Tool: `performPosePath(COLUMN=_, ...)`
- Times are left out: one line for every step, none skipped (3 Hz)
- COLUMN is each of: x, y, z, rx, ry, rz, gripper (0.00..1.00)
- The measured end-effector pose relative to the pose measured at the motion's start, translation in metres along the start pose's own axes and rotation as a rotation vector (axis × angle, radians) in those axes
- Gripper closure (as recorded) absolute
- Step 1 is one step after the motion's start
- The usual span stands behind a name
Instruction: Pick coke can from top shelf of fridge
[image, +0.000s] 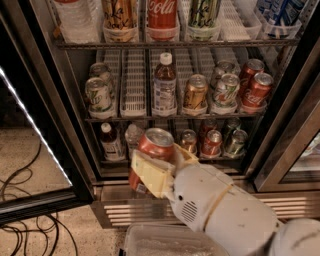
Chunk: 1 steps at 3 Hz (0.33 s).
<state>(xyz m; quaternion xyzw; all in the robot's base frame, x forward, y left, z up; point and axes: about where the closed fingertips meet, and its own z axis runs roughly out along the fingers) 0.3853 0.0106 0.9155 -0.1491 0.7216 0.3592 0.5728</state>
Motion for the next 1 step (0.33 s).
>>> performPosePath(x=-0.0031, y=-0.0143, z=-0.014, rx=0.052, ry=-0.016, rz=0.004, gripper=1.0)
